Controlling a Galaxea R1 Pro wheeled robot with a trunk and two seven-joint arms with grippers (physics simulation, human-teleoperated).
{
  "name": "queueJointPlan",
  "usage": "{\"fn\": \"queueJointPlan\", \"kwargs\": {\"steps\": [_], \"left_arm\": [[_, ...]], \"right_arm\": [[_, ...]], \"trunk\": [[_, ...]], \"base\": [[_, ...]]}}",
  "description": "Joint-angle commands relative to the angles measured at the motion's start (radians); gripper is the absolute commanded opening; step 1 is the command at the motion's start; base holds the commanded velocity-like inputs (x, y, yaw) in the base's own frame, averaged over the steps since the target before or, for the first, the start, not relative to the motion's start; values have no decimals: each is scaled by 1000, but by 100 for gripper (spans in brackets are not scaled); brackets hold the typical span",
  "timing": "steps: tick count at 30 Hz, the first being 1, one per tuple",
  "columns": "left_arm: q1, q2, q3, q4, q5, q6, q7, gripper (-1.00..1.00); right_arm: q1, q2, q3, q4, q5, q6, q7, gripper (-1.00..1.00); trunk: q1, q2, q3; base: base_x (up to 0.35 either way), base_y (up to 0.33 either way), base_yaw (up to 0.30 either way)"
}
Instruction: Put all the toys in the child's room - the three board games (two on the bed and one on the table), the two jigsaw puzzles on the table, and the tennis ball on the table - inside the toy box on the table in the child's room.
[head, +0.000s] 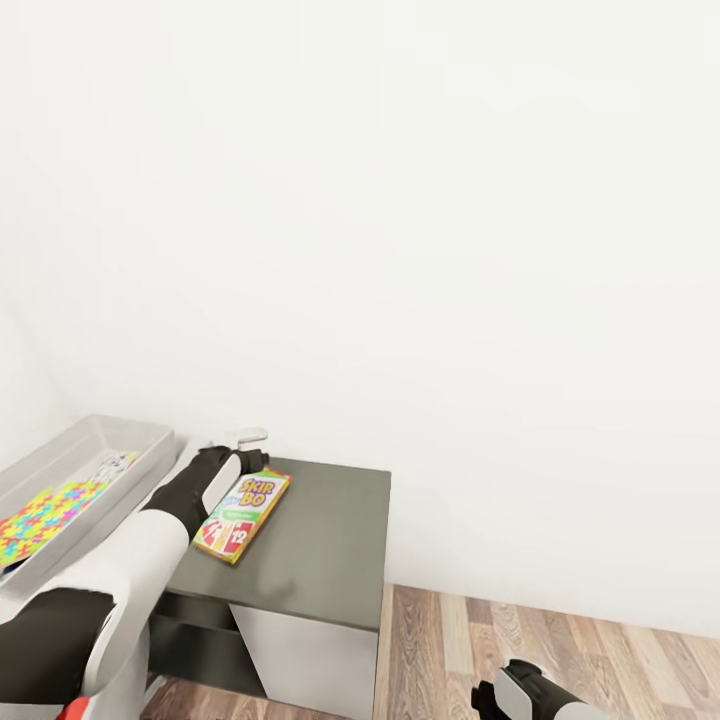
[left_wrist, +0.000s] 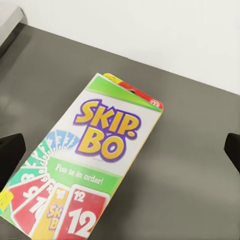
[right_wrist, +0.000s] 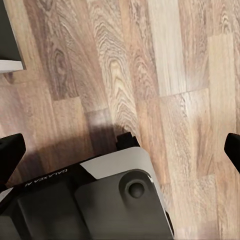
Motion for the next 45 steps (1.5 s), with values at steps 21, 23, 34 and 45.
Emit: {"fn": "queueJointPlan", "kwargs": {"steps": [21,23,34,45], "left_arm": [[-11,1,-6,16,9,-52,10,100],[-12,2,-4,16,9,-58,13,100],[-101,0,-1,23,12,-35,59,100],[-215,52,-6,83,10,40,67,100]], "right_arm": [[1,1,3,-2,50,13,-3,100],[1,1,3,-2,51,13,-3,100],[2,0,2,-2,52,12,-3,100],[4,-6,2,-2,51,8,-4,100]], "trunk": [[1,-2,-36],[1,-2,-39],[1,-2,-57],[1,-2,-75]], "base": [[0,0,0],[0,0,0],[0,0,0],[0,0,0]]}}
